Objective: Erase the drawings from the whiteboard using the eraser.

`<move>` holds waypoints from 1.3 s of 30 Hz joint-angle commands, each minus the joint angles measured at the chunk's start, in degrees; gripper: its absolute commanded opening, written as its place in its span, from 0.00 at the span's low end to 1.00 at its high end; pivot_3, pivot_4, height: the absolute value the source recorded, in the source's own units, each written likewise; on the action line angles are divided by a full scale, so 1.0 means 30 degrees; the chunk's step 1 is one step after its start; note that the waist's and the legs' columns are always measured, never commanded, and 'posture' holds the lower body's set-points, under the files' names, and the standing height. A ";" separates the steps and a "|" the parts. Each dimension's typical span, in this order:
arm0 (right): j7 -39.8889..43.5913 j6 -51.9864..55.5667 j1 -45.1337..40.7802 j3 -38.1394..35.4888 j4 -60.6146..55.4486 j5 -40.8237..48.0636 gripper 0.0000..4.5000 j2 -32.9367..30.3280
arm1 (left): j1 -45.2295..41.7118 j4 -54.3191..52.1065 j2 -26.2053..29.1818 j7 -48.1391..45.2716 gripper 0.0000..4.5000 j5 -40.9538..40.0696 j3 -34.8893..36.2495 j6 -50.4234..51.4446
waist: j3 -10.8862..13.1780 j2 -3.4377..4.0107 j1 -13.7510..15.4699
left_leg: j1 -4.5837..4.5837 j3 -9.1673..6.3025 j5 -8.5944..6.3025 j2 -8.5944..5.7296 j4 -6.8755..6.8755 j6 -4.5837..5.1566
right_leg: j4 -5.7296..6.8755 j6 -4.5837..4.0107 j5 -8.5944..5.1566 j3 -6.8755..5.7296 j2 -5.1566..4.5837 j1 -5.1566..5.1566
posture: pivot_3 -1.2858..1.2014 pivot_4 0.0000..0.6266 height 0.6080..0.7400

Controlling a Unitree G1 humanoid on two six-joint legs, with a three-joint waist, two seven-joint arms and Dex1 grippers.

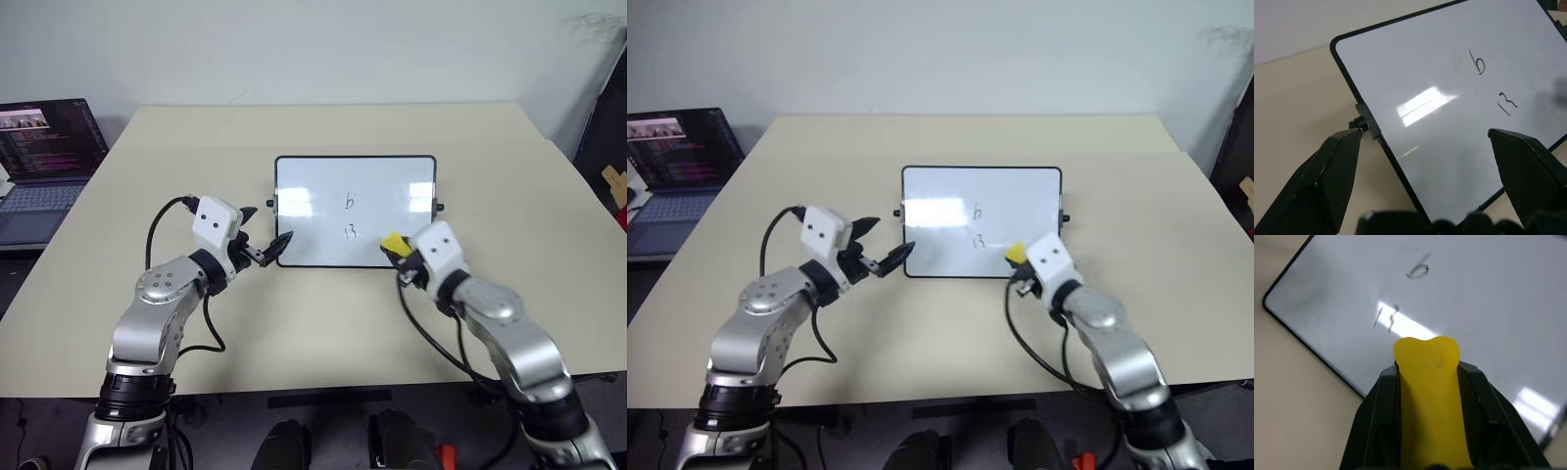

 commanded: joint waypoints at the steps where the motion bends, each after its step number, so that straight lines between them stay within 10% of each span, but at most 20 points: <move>1: -0.0309 -0.2155 -0.2807 0.0640 0.2767 -0.1387 0.27 0.0676 | -0.0375 -0.0384 -0.0035 -0.0025 1.00 0.0162 -0.0126 -0.0275 | 0.0000 0.0000 0.0037 | -0.0002 0.0001 0.0032 0.0000 -0.0002 -0.0056 | -0.0001 -0.0001 0.0000 0.0002 0.0001 -0.0003 | 0.52 0.24 1.00; 39: 0.0846 -0.7136 -0.9102 0.1309 1.3525 -0.5136 0.27 0.1971 | -0.0395 -0.0514 -0.0700 -0.0004 1.00 0.0458 -0.0545 -0.0520 | -0.0004 -0.0004 0.0029 | 0.0001 -0.0009 0.0041 0.0003 0.0008 -0.0063 | 0.0045 -0.0026 0.0016 0.0002 -0.0028 -0.0016 | 0.52 0.24 1.00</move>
